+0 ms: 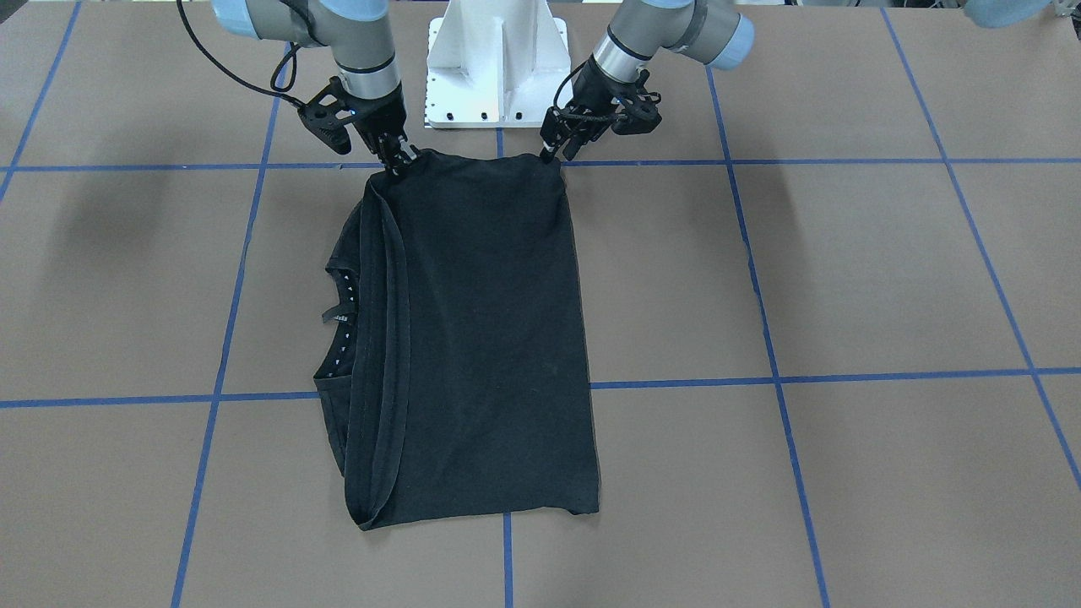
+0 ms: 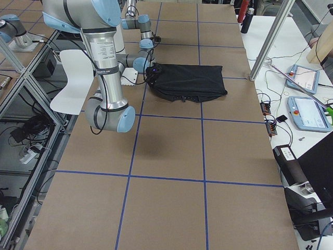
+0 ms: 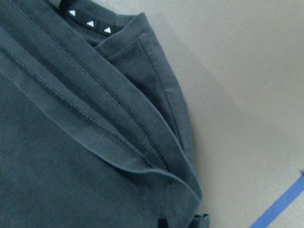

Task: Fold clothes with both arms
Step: 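Move the left gripper to the shirt's corner nearest the robot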

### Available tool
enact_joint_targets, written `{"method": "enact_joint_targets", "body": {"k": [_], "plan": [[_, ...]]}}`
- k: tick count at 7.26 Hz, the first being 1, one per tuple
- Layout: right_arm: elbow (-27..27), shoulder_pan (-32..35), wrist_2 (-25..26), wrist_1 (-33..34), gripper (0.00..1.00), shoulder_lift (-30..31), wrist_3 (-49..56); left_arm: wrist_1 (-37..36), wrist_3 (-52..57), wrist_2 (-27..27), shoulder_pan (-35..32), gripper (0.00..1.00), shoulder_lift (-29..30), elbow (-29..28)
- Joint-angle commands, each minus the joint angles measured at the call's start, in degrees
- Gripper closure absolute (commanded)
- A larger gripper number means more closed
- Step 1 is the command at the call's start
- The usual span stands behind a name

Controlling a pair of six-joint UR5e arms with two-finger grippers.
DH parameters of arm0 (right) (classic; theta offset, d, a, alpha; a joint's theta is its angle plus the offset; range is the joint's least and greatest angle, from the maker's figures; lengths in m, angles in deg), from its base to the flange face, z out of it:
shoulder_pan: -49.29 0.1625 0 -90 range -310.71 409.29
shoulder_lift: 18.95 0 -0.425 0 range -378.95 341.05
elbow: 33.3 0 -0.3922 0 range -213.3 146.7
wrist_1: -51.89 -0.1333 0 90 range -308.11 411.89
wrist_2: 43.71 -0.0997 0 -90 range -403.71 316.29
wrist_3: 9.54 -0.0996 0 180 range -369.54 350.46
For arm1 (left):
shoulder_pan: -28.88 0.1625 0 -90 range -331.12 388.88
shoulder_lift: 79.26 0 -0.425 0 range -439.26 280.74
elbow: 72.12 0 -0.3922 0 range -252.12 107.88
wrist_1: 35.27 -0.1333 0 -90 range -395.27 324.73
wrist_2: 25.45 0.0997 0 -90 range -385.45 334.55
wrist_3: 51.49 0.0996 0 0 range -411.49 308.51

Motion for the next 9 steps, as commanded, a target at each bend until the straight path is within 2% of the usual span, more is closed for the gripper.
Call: {"method": "enact_joint_targets", "body": {"k": [1, 2, 3, 4, 6, 9], "plan": [[0.0, 0.0, 0.0, 0.0, 1.0, 0.0, 0.0, 0.0, 0.1, 0.0, 0.1, 0.56, 0.4, -0.5], [0.0, 0.0, 0.0, 0.0, 1.0, 0.0, 0.0, 0.0, 0.1, 0.0, -0.1, 0.55, 0.3, -0.4], [0.0, 0.0, 0.0, 0.0, 1.0, 0.0, 0.0, 0.0, 0.1, 0.1, 0.0, 0.61, 0.4, -0.9], [0.0, 0.1, 0.0, 0.0, 1.0, 0.0, 0.0, 0.0, 0.1, 0.1, -0.2, 1.0, 0.4, -0.5], [0.0, 0.1, 0.0, 0.0, 1.0, 0.0, 0.1, 0.0, 0.1, 0.1, -0.6, 1.0, 0.4, 0.1], [0.0, 0.1, 0.0, 0.0, 1.0, 0.0, 0.1, -0.1, 0.0, 0.0, -0.8, 1.0, -1.4, 5.2]]}}
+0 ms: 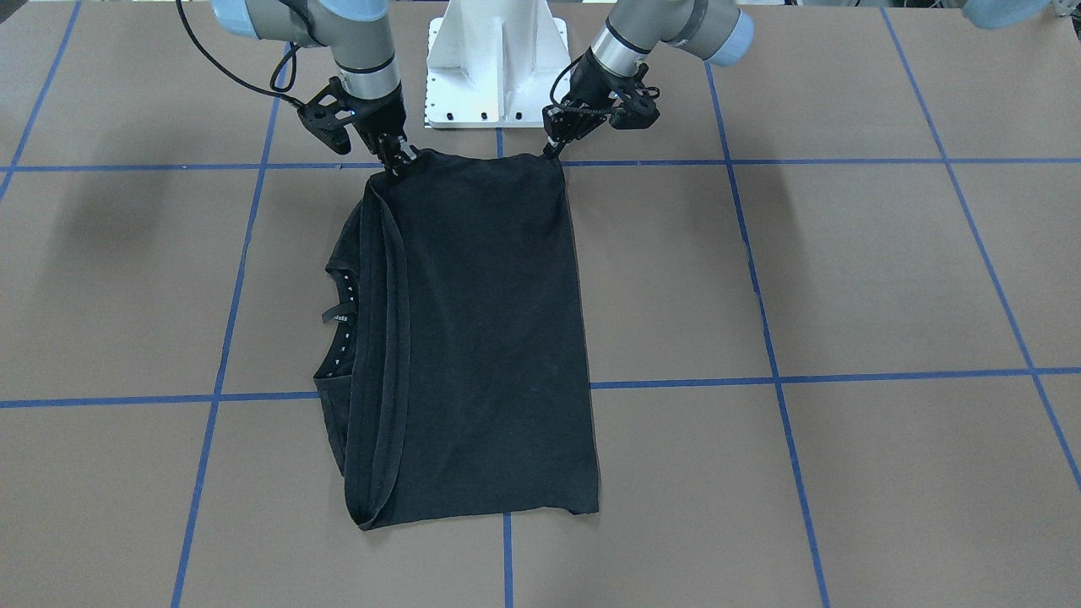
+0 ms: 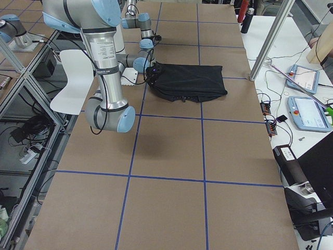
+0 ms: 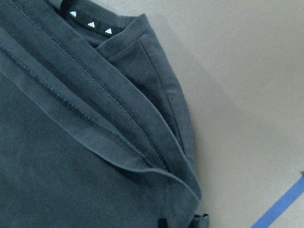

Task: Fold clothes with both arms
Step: 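Move the left gripper to the shirt's corner nearest the robot, then grasp the near shirt edge with both grippers and lift it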

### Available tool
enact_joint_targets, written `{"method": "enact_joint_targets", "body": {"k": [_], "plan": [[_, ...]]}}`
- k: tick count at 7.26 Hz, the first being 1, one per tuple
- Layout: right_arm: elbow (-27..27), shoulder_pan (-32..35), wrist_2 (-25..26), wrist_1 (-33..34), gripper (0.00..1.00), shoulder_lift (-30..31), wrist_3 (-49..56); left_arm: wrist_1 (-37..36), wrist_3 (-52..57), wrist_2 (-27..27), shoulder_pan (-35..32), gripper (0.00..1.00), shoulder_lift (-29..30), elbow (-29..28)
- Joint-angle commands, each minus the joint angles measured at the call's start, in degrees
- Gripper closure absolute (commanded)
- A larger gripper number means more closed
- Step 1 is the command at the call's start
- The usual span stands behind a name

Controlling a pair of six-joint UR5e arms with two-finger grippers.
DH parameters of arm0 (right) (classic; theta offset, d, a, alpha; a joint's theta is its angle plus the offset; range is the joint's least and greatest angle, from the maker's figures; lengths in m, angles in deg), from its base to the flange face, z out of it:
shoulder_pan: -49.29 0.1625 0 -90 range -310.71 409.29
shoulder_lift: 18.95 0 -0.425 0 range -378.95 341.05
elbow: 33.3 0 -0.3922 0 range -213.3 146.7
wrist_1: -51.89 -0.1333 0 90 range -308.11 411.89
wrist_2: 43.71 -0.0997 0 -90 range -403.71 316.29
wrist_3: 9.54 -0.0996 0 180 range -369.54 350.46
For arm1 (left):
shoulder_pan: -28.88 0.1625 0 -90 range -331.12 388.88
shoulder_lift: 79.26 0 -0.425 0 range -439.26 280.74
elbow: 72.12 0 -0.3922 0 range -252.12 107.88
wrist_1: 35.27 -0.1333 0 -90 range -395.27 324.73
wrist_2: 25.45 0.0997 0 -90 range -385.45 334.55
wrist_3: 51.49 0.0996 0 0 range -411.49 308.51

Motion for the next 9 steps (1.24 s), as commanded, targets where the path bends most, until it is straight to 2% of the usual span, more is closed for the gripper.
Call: {"method": "enact_joint_targets", "body": {"k": [1, 2, 3, 4, 5, 6, 7, 8, 9], "plan": [[-0.4, 0.1, 0.0, 0.0, 1.0, 0.1, -0.1, 0.0, -1.9, 0.1, 0.1, 1.0, -1.8, 3.5], [-1.6, 0.1, 0.0, 0.0, 1.0, 0.7, -0.1, -0.6, -2.9, 0.1, 0.8, 1.0, -1.9, 4.9], [-5.3, 0.1, 0.0, 0.0, 1.0, 2.6, -0.1, -2.0, -2.9, 0.0, 0.8, 1.0, -1.9, 6.7], [-9.7, 0.1, -1.1, 0.0, 1.0, 4.8, -0.2, -5.1, -2.9, -0.3, 0.8, 1.0, -1.9, 11.0], [-11.8, 1.0, -4.4, 0.0, 1.0, 4.8, -0.2, -9.2, -2.8, -0.4, 0.8, 1.0, -1.5, 16.0], [-12.3, 3.9, -7.5, 0.0, 1.0, 4.1, -0.2, -12.0, -2.7, -1.7, -0.1, 1.0, -0.5, 18.3], [-11.6, 10.5, -13.0, 0.3, 1.0, 3.3, 0.0, -12.3, -1.8, -3.1, -5.2, 1.0, 0.5, 18.0], [-7.5, 18.1, -19.7, 0.6, 1.0, -0.7, 0.8, -12.6, 3.0, -6.7, -13.0, 1.0, 5.0, 14.8], [-1.9, 22.6, -23.9, 0.7, 1.0, -5.1, 3.6, -12.5, 5.8, -14.4, -20.9, 1.0, 8.5, 9.8]]}}
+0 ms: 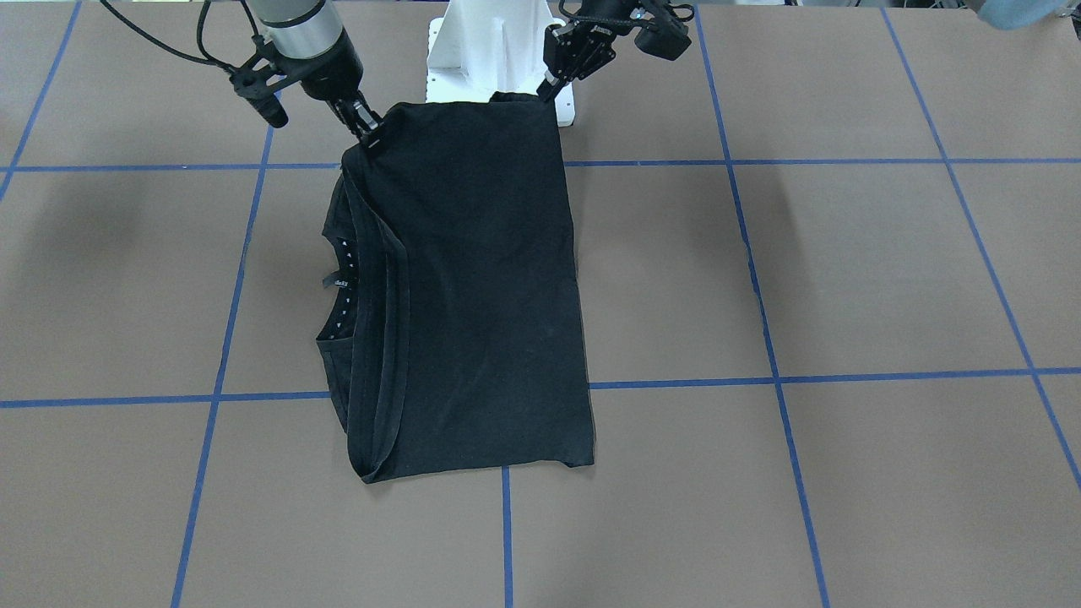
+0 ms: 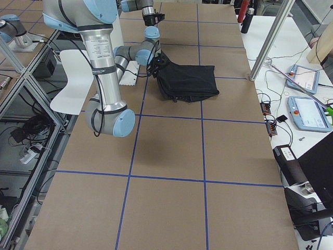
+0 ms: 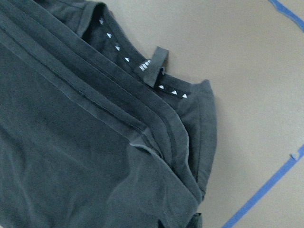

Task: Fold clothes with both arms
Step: 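Grasp the near shirt edge with both grippers and lift it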

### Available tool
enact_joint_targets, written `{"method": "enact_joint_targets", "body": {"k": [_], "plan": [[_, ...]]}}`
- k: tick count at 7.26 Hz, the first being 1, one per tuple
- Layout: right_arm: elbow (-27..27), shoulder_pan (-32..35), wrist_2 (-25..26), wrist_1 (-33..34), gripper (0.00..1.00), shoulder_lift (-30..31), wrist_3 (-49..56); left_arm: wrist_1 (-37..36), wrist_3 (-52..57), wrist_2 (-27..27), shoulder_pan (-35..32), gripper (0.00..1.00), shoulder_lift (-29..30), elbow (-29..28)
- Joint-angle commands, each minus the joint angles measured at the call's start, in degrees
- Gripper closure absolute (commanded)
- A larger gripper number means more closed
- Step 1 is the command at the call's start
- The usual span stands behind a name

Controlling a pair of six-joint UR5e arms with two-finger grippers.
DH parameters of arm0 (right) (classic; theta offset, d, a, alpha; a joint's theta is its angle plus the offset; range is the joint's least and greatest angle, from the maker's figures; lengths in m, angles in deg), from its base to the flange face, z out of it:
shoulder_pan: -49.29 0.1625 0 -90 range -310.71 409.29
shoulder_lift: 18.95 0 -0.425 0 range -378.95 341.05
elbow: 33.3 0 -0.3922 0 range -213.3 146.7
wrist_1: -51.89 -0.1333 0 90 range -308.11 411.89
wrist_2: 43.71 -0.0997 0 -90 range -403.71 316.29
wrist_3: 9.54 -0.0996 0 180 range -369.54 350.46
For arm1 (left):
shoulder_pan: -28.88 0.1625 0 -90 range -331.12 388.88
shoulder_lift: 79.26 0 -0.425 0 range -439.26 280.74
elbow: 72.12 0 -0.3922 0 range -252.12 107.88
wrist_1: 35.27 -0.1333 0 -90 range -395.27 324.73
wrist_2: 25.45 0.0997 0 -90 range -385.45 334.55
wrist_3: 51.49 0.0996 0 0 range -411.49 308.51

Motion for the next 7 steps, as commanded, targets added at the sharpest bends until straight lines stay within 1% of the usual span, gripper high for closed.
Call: {"method": "enact_joint_targets", "body": {"k": [1, 2, 3, 4, 5, 6, 7], "plan": [[11.3, 10.6, -7.1, 0.3, 1.0, -8.8, 6.4, 0.2, 6.0, -11.1, -15.5, 1.0, 7.8, -10.8], [17.0, 14.7, -10.8, 0.0, 1.0, -11.8, 10.3, 0.5, 10.8, -11.4, -18.3, 1.0, 9.3, -15.3], [22.5, 17.3, -13.0, -0.2, 1.0, -14.6, 13.5, 2.0, 12.7, -11.4, -20.5, 1.0, 10.8, -19.8], [28.1, 18.7, -13.9, -0.2, 1.0, -17.5, 18.0, 4.9, 13.1, -11.4, -21.5, 1.0, 13.3, -25.3], [34.9, 19.2, -14.7, -1.1, 1.0, -20.6, 21.9, 8.1, 13.5, -11.4, -22.7, 1.0, 15.9, -31.6], [44.6, 20.2, -14.8, -7.8, 1.0, -24.0, 23.7, 11.6, 15.0, -11.4, -23.9, 1.0, 18.5, -38.4], [56.4, 20.5, -14.7, -17.0, 0.92, -27.6, 25.7, 17.6, 17.5, -11.1, -25.4, 1.0, 20.8, -47.3]]}}
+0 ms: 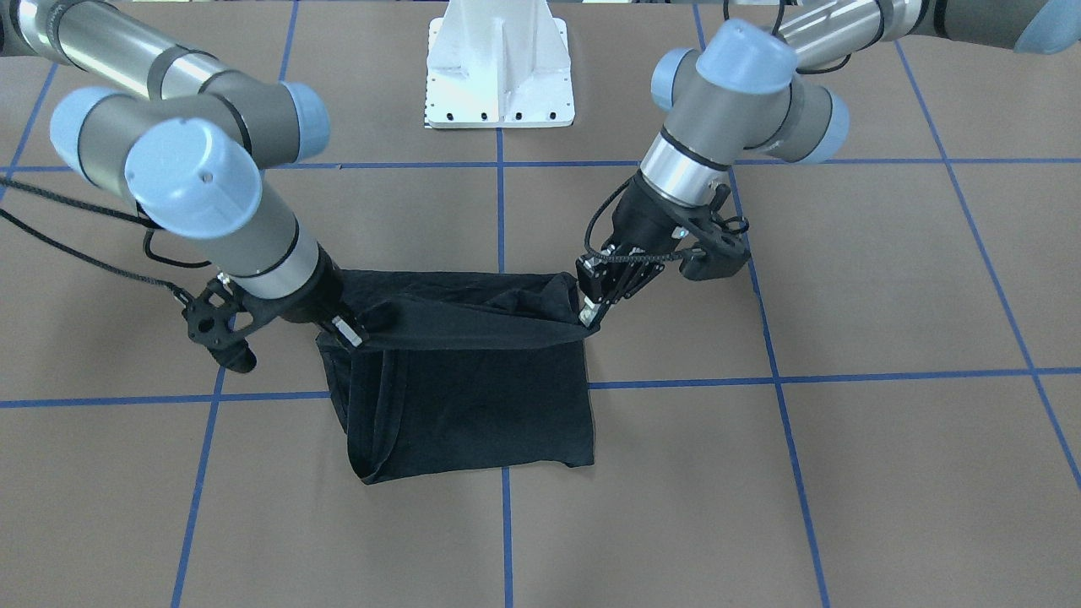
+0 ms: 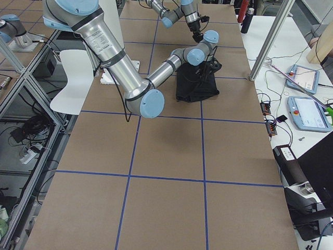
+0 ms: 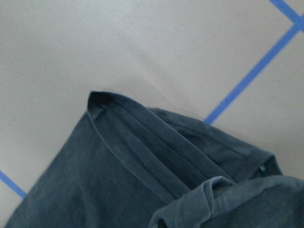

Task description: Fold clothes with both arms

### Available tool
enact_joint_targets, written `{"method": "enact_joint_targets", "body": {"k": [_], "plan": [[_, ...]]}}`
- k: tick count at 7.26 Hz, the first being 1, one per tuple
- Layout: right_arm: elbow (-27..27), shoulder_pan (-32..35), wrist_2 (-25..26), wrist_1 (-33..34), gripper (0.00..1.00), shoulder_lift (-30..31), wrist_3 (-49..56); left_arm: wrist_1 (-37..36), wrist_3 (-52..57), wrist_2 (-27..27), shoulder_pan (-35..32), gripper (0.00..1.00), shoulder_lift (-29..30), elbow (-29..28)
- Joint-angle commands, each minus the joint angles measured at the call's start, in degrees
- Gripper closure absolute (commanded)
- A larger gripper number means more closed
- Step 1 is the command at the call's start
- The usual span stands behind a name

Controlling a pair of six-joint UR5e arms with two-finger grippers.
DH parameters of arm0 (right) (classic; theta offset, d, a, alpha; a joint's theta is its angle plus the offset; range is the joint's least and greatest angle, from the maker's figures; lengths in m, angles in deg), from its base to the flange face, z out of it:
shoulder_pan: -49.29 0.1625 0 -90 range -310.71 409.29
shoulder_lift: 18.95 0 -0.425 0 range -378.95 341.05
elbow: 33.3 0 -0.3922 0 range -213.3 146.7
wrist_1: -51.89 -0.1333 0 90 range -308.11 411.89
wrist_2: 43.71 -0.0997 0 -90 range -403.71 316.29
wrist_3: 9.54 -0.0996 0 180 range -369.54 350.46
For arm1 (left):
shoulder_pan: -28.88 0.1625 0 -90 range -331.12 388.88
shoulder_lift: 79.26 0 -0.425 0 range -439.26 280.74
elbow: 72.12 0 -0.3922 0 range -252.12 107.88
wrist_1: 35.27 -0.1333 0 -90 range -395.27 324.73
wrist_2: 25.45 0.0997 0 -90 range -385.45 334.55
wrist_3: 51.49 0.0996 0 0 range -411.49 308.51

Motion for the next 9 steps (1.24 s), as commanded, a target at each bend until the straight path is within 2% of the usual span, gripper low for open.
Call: {"method": "enact_joint_targets", "body": {"k": [1, 2, 5, 6, 7, 8, 9], "plan": [[23.3, 1.5, 0.6, -14.8, 0.12, -8.9, 5.8, 12.0, 5.8, 0.6, -3.2, 0.3, 5.3, -18.0], [28.1, 2.8, 1.9, -15.8, 0.0, -13.3, 8.3, 13.1, 7.6, 1.2, -5.0, 0.0, 8.4, -22.3], [25.9, 6.2, -0.9, -15.7, 0.0, -13.8, 8.2, 12.9, 8.3, 0.7, -7.3, 0.0, 8.4, -20.6], [23.9, 6.6, -0.8, -15.6, 0.0, -12.2, 8.4, 12.6, 9.2, -2.2, -8.5, 0.0, 7.5, -18.6], [19.1, 8.3, -1.1, -15.4, 0.0, -7.7, 11.6, 12.4, 14.8, -6.4, -10.2, 0.0, 3.2, -14.2], [12.1, 10.4, -1.3, -15.4, 0.0, 0.3, 20.4, 11.6, 23.4, -7.0, -11.2, 0.0, -2.7, -8.3], [7.5, 13.0, -1.2, -15.4, 0.0, 7.6, 31.1, 9.7, 32.4, -7.0, -12.2, 0.0, -6.9, -3.9]]}}
